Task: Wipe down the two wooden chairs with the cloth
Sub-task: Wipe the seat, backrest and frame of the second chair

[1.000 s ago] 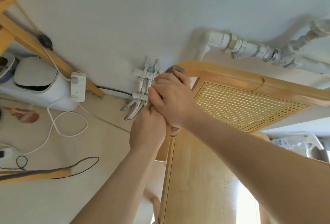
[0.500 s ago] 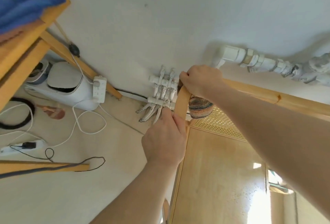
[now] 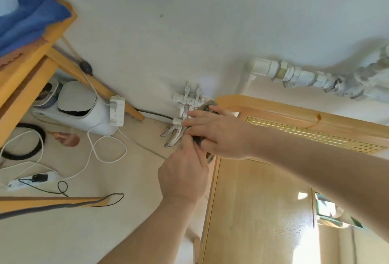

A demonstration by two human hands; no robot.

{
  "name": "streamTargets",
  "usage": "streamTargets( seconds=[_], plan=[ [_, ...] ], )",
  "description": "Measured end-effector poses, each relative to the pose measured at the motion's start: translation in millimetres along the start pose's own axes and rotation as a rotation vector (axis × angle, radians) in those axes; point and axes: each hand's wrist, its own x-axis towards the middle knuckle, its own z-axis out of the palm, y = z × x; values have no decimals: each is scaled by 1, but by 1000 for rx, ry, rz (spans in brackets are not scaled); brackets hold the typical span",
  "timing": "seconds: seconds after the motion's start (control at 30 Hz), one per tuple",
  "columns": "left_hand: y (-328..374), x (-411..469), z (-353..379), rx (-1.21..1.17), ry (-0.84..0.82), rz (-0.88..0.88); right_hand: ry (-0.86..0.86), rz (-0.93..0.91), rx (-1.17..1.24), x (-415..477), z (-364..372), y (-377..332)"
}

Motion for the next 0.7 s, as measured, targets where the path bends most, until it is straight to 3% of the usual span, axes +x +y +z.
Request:
streamTargets(
  seconds=[0.17, 0.3, 0.37, 0.43, 0.53, 0.63, 0.7],
  plan=[
    [2, 0, 4, 54, 10, 13, 19, -46, -296, -2, -13, 37],
    [3, 4, 5, 76, -13, 25, 84, 389, -282, -7, -21, 77],
    [2, 5, 4, 82, -26, 43, 93, 490, -312, 2, -21, 73],
    [-1, 6, 3, 79, -29, 56, 122, 468, -314, 18, -18, 49],
    [-3, 8, 3, 62, -31, 50, 84, 286, -371, 43, -14, 12],
    [-1, 11, 2, 56, -31, 51, 107, 172, -387, 41, -15, 20],
    [2, 13, 1, 48, -61, 55, 170, 221, -307, 28, -14, 41]
  ],
)
